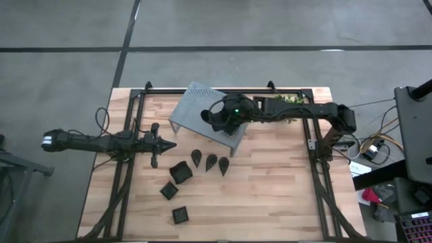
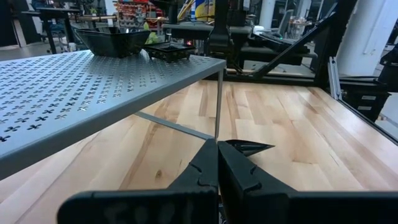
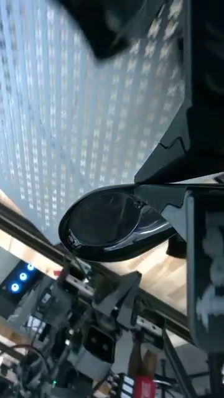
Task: Pick & Place Mini shaped plates
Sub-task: Put the right drop shaped plate on the shelf
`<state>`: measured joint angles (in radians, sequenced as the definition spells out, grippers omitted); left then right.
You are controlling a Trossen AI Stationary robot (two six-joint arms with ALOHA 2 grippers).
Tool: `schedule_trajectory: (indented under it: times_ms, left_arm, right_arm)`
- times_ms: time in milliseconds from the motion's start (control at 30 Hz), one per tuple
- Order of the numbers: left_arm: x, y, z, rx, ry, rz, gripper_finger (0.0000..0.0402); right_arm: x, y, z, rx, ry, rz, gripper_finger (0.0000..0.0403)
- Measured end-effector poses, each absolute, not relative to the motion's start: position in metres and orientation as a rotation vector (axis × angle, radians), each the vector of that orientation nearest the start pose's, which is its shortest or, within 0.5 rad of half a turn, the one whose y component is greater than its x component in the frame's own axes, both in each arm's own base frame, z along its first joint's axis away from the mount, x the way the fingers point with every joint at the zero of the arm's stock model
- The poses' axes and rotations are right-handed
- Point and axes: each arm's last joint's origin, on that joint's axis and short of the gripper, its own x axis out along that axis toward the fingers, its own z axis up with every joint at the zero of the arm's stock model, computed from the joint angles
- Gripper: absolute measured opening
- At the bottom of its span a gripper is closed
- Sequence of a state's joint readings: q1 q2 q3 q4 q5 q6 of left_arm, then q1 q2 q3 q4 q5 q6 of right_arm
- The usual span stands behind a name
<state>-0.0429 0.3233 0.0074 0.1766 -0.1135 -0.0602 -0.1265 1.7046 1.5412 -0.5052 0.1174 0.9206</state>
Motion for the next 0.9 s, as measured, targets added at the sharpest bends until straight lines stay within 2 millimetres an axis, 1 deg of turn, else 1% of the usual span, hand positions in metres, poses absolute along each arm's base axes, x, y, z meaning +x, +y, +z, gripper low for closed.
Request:
schedule_trajectory:
  times_ms: [167, 367, 567, 733, 900]
  left_arm:
    - [0.117, -0.002, 0.155, -0.049, 0.137, 0.075, 0.0000]
    - [0.117, -0.002, 0.155, -0.049, 0.135, 0.075, 0.0000]
    - [0.117, -0.002, 0.155, -0.049, 0.135, 0.075, 0.0000]
    - [0.117, -0.002, 0.155, -0.050, 0.135, 0.075, 0.0000]
    - [0.117, -0.002, 0.155, -0.049, 0.135, 0.075, 0.0000]
  right_arm:
    - [0.397, -0.058, 0.328, 0.860, 0.533, -0.483, 0.0008]
    - [0.406, -0.073, 0.320, 0.846, 0.672, -0.580, 0.0008]
    - [0.421, -0.076, 0.316, 0.867, 0.735, -0.539, 0.0008]
    - [0.426, -0.081, 0.308, 0.848, 0.878, -0.602, 0.0008]
    - [0.434, -0.086, 0.308, 0.842, 0.887, -0.592, 0.0008]
